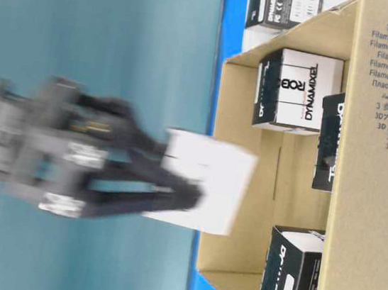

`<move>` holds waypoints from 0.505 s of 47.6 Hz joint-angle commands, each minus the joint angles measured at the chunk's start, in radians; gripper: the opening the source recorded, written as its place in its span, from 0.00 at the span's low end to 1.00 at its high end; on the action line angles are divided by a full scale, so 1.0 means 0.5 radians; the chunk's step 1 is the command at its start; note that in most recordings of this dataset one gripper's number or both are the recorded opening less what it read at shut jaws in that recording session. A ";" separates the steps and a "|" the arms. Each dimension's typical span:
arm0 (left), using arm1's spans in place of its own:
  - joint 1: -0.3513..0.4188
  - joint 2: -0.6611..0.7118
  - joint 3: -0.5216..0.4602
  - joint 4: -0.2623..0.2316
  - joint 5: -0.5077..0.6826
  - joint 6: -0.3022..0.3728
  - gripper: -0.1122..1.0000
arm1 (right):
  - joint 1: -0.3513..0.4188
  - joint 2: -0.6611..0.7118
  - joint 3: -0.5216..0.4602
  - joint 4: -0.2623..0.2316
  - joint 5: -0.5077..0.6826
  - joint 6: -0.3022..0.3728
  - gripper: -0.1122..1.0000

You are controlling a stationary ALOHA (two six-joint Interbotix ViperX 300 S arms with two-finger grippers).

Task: Pick a box that is randomly placed inside the cardboard box.
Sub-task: 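Lift the held box out of the cardboard box toward the white tray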

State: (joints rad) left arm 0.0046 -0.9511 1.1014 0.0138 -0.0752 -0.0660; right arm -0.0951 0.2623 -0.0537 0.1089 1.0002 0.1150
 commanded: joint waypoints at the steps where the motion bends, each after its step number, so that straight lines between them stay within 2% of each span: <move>1: -0.003 0.006 -0.028 0.000 -0.012 -0.006 0.04 | -0.034 -0.135 -0.049 -0.003 0.083 -0.015 0.61; 5: -0.018 -0.003 -0.028 0.003 0.003 -0.034 0.04 | -0.049 -0.224 -0.049 -0.012 0.206 -0.046 0.61; 14: -0.021 -0.071 -0.034 0.003 0.086 -0.114 0.04 | -0.043 -0.387 0.034 -0.040 0.522 -0.206 0.61; 24: -0.025 -0.107 -0.037 0.003 0.135 -0.117 0.04 | -0.034 -0.525 0.295 -0.040 0.555 -0.245 0.61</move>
State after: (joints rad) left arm -0.0046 -1.0032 1.1029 0.0123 -0.0046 -0.1227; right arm -0.1166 0.0322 0.0583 0.0920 1.2809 -0.0046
